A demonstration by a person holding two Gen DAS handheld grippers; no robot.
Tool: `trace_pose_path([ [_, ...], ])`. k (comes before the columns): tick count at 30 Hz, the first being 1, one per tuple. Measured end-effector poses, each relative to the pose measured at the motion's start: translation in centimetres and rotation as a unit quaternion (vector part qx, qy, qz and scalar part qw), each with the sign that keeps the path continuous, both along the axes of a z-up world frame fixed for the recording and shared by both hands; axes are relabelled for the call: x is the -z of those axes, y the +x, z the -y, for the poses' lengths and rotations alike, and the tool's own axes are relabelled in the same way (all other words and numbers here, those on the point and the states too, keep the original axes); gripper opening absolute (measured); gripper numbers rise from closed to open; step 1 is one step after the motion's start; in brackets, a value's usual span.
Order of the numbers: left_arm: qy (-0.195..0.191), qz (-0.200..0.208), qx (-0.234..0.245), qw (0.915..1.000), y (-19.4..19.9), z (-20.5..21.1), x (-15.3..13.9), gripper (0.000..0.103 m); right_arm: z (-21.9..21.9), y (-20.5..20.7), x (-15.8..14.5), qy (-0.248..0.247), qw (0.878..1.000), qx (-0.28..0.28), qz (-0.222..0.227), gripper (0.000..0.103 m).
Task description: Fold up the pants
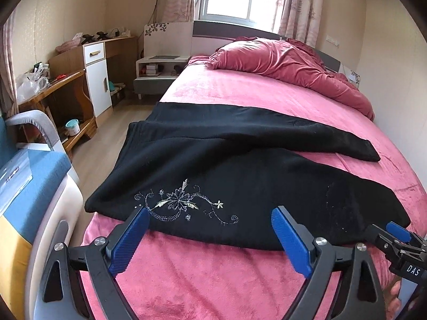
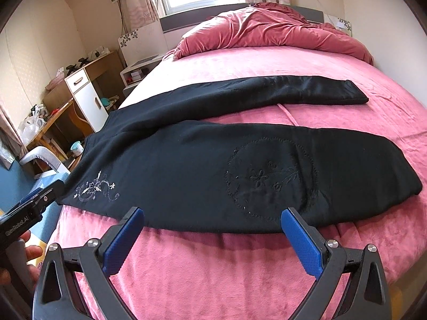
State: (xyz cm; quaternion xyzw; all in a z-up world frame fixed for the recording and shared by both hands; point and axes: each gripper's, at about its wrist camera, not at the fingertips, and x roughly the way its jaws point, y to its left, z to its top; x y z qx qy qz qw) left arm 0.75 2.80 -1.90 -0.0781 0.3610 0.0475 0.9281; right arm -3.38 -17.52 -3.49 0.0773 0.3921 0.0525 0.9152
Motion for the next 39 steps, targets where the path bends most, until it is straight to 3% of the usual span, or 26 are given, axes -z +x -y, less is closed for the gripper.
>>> trace_pose_path([
  [27, -0.012, -0.015, 0.001, 0.9998, 0.1, -0.1, 0.8, 0.095, 0.2, 0.2, 0.9, 0.007, 1.000, 0.005, -0.012, 0.103],
  [32, -0.047, -0.063, 0.004, 0.9969, 1.2, -1.5, 3.0, 0.095, 1.2, 0.3, 1.4, 0.007, 1.000, 0.015, -0.022, 0.103],
  [35, -0.047, -0.079, -0.009, 0.9957, 1.6, -2.6, 4.2, 0.094, 3.1, 0.2, 1.7, 0.019, 0.999, 0.035, -0.034, 0.103],
  [39, -0.080, -0.107, -0.020, 0.9909, 2.4, -4.8, 5.8, 0.082, 8.2, -0.5, 2.5, 0.060, 0.993, 0.086, -0.050, 0.103],
])
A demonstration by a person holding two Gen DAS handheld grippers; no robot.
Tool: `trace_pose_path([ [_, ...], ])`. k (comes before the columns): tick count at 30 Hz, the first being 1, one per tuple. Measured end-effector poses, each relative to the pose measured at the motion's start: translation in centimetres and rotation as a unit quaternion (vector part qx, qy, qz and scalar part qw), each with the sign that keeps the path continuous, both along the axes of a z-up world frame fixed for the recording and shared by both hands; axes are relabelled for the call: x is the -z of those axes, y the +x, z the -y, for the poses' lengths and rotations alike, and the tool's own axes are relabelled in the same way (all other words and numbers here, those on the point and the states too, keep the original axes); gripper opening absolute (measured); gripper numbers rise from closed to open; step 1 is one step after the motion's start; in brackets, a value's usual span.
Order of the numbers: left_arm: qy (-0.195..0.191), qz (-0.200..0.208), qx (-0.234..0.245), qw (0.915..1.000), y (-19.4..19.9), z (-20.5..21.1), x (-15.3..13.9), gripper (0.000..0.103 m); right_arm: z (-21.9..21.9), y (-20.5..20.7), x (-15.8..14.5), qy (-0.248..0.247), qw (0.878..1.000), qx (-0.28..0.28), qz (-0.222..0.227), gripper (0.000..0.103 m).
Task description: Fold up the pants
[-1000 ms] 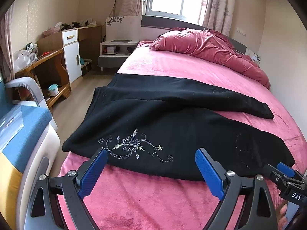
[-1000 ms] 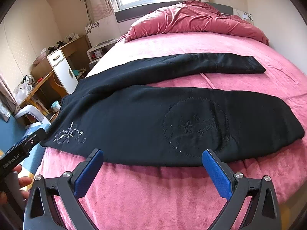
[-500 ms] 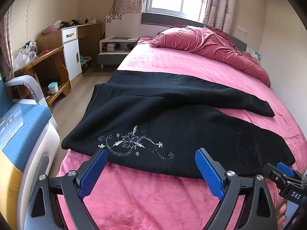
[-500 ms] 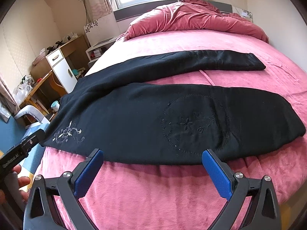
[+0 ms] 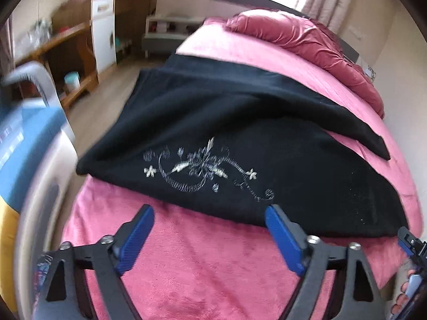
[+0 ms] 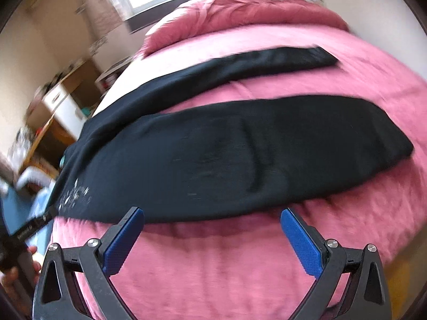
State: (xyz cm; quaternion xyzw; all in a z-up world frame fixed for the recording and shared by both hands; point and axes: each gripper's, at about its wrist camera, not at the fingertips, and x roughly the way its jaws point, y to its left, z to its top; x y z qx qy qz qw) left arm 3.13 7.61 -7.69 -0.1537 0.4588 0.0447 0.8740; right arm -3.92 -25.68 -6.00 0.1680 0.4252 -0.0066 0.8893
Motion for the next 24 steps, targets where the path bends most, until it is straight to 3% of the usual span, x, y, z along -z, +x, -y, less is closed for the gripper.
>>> trace_pose_path([
  [1, -0.016, -0.011, -0.002, 0.9998, 0.3, -0.7, 0.5, 0.082, 1.5, -0.3, 0.2, 0.013, 1.000, 0.018, -0.001, 0.101],
  [3, -0.032, -0.020, -0.010, 0.9992, 0.4, -1.8, 1.2, 0.071, 5.6, -1.0, 0.7, 0.048, 0.996, 0.078, -0.002, 0.094],
  [7, -0.074, -0.036, -0.018, 0.9964, 0.4, -3.6, 2.2, 0.063, 13.0, -1.8, 2.6, 0.087, 0.979, 0.182, -0.026, 0.075],
  [11, -0.106, -0.039, -0.031, 0.9932, -0.1, -5.7, 3.1, 0.049, 17.9, -1.1, 4.4, 0.113, 0.962, 0.248, -0.035, 0.069],
  [16, -0.118, -0.031, -0.064, 0.9904, -0.1, -8.4, 3.1, 0.045, 20.6, 0.6, 6.4, 0.134, 0.948, 0.283, -0.046, 0.061],
  [20, -0.127, -0.037, -0.080, 0.9880, 1.1, -9.6, 3.5, 0.041, 20.8, 2.2, 6.4, 0.112, 0.952, 0.280, -0.045, 0.060],
  [24, -0.129, -0.050, -0.093, 0.9860, 2.6, -9.5, 4.3, 0.040, 20.8, 4.0, 6.2, 0.100, 0.956, 0.273, -0.052, 0.049],
])
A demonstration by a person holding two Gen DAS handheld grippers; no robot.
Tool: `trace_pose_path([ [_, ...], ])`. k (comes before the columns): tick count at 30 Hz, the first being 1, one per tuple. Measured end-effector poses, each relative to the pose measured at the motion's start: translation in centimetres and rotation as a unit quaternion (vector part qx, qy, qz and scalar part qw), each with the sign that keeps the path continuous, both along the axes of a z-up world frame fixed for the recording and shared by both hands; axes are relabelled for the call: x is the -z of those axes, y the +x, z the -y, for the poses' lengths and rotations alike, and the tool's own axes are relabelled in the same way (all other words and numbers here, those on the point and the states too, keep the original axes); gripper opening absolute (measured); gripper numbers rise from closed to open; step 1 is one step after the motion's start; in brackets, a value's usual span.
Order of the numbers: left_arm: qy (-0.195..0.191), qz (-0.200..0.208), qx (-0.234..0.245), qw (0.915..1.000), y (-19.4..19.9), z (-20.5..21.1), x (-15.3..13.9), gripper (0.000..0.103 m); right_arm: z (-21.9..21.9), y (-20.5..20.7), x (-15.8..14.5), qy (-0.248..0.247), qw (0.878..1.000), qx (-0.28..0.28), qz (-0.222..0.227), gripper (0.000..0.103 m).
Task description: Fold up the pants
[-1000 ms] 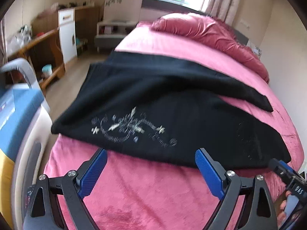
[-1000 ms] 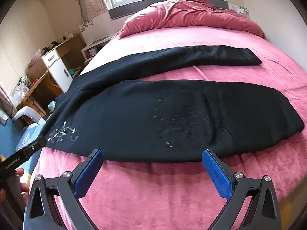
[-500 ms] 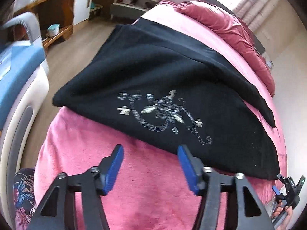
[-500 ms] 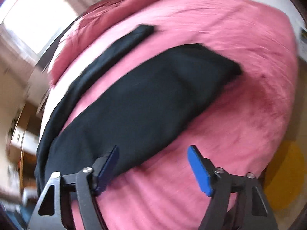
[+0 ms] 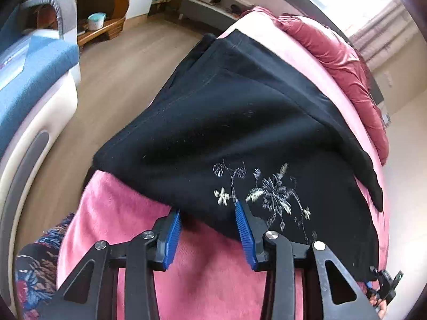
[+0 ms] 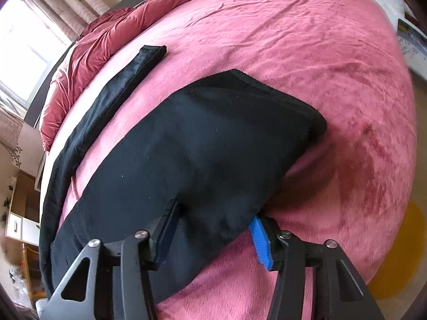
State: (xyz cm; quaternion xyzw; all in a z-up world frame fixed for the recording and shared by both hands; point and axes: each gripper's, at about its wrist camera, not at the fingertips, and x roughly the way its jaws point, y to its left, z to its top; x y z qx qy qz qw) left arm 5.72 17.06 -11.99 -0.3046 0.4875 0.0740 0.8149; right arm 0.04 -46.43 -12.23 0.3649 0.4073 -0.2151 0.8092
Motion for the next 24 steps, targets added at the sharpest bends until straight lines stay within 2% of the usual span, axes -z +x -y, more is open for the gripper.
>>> trace_pose_path([
  [2, 0.009, 0.000, -0.006, 0.9999, 0.4, 0.5, 0.0, 0.038, 0.7, 0.3, 0.1, 0.000, 1.000, 0.000, 0.000, 0.040],
  [5, 0.014, 0.007, -0.009, 0.9998, 1.1, 0.7, -0.4, 0.028, 1.4, 0.8, -0.1, -0.002, 1.000, -0.001, -0.002, 0.026],
  [8, 0.032, 0.006, -0.008, 0.9994, 2.0, 0.6, -0.2, 0.011, 1.9, 1.5, -0.5, -0.006, 1.000, -0.007, -0.002, 0.016],
  [10, 0.032, 0.008, -0.010, 0.9994, 2.2, 0.5, -0.5, 0.009, 2.0, 1.5, -0.8, -0.008, 1.000, -0.009, -0.001, 0.012],
  [15, 0.049, 0.031, -0.008, 0.9983, 0.8, 0.9, -2.5, 0.008, 2.0, 1.2, -2.6, -0.024, 0.999, -0.015, 0.016, 0.010],
  [18, 0.042, 0.048, -0.006, 0.9979, -0.2, 1.0, -3.7, 0.007, 2.1, 0.8, -3.9, -0.029, 0.999, -0.019, 0.032, 0.009],
  [24, 0.067, 0.068, 0.029, 0.9950, -2.6, 2.4, -6.4, 0.007, 2.1, -0.4, -5.8, -0.051, 0.997, -0.030, 0.044, 0.009],
])
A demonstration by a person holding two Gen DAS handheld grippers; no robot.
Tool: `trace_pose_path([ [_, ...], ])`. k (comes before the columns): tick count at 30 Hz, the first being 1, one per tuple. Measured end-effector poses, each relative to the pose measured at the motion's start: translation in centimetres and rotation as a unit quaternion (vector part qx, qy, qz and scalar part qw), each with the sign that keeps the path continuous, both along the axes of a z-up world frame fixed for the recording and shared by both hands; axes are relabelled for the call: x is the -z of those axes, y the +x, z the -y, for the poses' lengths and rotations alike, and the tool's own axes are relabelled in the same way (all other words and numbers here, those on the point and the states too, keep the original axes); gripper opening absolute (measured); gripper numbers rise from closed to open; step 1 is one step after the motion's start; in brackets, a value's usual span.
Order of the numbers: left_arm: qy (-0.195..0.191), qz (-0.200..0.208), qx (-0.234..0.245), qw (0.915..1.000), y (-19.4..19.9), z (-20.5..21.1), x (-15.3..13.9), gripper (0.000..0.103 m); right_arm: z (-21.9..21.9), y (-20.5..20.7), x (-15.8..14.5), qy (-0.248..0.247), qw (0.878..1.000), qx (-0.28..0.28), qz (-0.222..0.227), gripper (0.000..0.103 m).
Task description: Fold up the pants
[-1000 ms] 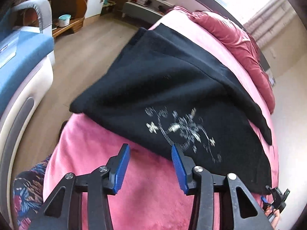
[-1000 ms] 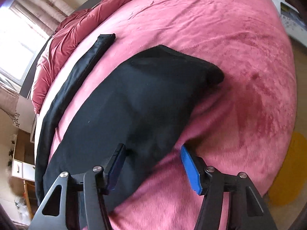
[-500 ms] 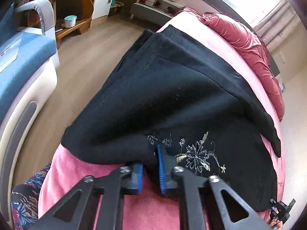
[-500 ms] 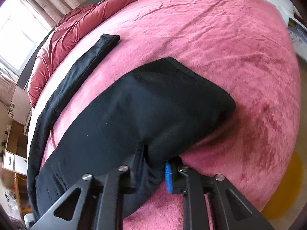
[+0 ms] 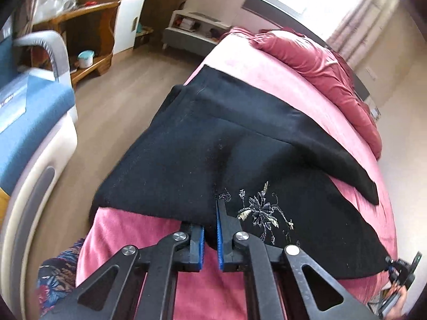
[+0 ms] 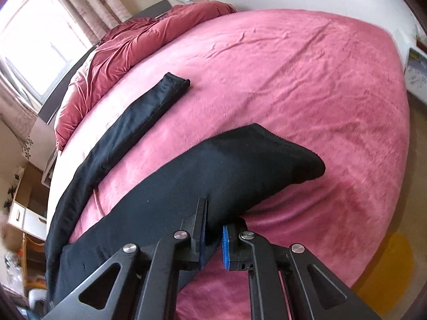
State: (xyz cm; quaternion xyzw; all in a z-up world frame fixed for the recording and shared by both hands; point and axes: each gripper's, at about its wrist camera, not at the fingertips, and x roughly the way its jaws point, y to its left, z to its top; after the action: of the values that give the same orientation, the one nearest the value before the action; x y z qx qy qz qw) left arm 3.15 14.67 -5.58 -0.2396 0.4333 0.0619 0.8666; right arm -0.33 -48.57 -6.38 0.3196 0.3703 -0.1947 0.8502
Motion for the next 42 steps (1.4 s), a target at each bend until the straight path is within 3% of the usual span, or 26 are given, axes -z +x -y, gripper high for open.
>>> trace_pose_path([
  [4, 0.004, -0.015, 0.012, 0.9998, -1.3, 0.3, -0.3, 0.007, 0.3, -2.1, -0.3, -0.023, 1.000, 0.006, -0.012, 0.008],
  [13, 0.023, -0.104, 0.065, 0.9922, -3.5, 2.7, 3.3, 0.007, 2.2, -4.6, 2.4, -0.051, 0.995, 0.030, -0.086, 0.008],
  [16, 0.011, -0.125, 0.061, 0.9902, -2.8, 2.3, 3.8, 0.014, 2.4, -4.4, 3.5, -0.049, 0.992, 0.030, -0.109, 0.008],
  [18, 0.007, -0.119, 0.065, 0.9907, -2.9, 1.8, 3.1, 0.025, 2.3, -4.2, 3.5, -0.045, 0.993, 0.031, -0.109, 0.009],
  [19, 0.008, -0.115, 0.069, 0.9910, -3.1, 1.5, 2.7, 0.026, 2.5, -4.2, 3.3, -0.041, 0.993, 0.032, -0.106, 0.011],
  [21, -0.002, -0.107, 0.075, 0.9914, -3.5, 0.4, 1.7, 0.027, 2.6, -4.4, 2.5, -0.044, 0.993, 0.031, -0.103, 0.026],
  [23, -0.002, -0.098, 0.073, 0.9925, -3.9, -0.7, 0.8, 0.027, 2.4, -4.6, 1.6, -0.067, 0.991, 0.033, -0.109, 0.055],
  [29, 0.013, -0.075, 0.042, 0.9962, -2.9, -4.4, -1.1, 0.028, 0.4, -5.2, -2.4, -0.143, 0.984, 0.035, -0.097, 0.061],
  [31, 0.026, -0.080, 0.035, 0.9958, -1.8, -4.8, -1.5, 0.028, -1.4, -4.3, -3.4, -0.148, 0.986, 0.001, -0.081, 0.062],
  [33, 0.012, -0.105, 0.041, 0.9935, -0.9, -5.9, -1.5, 0.028, -4.0, -2.8, -3.9, -0.148, 0.985, -0.046, -0.070, 0.062],
  [36, 0.011, -0.119, 0.028, 0.9924, -1.4, -7.1, -1.4, 0.028, -9.4, -0.1, -4.0, -0.139, 0.978, -0.146, -0.050, 0.062],
  [39, 0.012, -0.117, -0.013, 0.9930, -2.1, -9.0, -1.3, 0.028, -15.6, 2.4, -3.0, -0.110, 0.961, -0.250, -0.041, 0.063],
  [42, 0.008, -0.113, -0.035, 0.9929, -2.4, -10.4, -1.2, 0.028, -22.5, 4.5, -1.3, -0.073, 0.931, -0.355, -0.045, 0.063],
])
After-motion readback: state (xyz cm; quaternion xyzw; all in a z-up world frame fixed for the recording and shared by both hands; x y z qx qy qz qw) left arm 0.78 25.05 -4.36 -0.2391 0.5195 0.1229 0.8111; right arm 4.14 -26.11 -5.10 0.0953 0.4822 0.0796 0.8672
